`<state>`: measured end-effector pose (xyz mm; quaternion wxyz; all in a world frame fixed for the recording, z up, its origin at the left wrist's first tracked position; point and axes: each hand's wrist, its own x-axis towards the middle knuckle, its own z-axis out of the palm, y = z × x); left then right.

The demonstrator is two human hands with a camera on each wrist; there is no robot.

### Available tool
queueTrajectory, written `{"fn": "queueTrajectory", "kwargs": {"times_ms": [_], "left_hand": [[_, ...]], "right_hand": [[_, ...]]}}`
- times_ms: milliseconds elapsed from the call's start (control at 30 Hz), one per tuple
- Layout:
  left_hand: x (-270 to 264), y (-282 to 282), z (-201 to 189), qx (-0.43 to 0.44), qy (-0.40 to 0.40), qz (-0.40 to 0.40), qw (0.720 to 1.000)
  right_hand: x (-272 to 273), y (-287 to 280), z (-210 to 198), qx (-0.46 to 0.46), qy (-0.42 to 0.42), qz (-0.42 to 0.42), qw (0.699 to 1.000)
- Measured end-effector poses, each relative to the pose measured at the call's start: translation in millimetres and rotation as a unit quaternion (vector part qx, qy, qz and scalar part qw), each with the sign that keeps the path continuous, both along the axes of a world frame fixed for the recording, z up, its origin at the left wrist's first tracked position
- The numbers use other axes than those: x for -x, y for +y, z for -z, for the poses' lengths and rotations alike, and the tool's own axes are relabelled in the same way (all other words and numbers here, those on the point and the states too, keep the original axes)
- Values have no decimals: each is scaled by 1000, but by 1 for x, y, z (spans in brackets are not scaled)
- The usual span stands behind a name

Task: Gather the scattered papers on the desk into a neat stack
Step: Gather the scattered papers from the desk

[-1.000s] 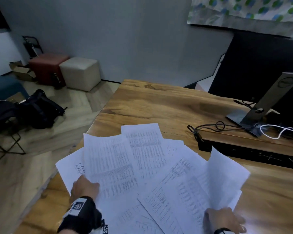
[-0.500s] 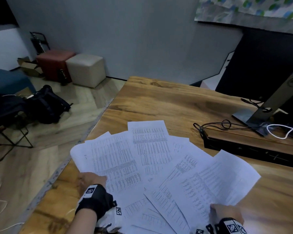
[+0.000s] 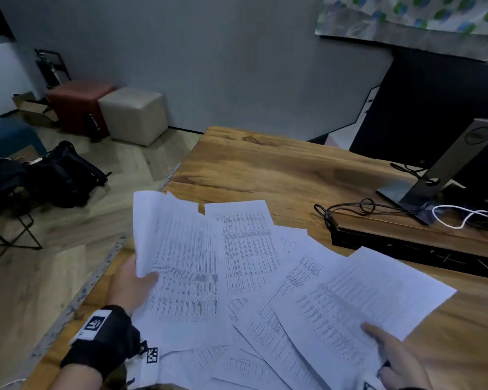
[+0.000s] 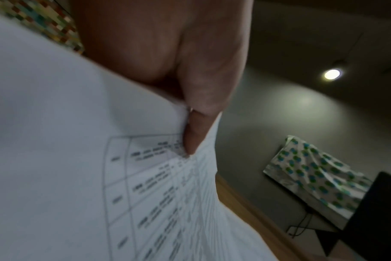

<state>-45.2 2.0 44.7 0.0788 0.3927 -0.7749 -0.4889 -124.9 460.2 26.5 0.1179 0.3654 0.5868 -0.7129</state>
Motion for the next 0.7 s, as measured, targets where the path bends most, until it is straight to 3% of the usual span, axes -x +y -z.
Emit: {"fn": "queueTrajectory", "kwargs": {"times_ms": [167,400,700], "left_hand": [[3,5,-44,-9,54,100,993],[13,3,-58,11,55,147,988],[17,24,-60,40,47,155,986]], "right_hand": [[1,-4,-44,-131,171,-140,966],[-1,-28,-120,-73,275,-204,937],[12,-54,-185,-128,392,-282,866]]}}
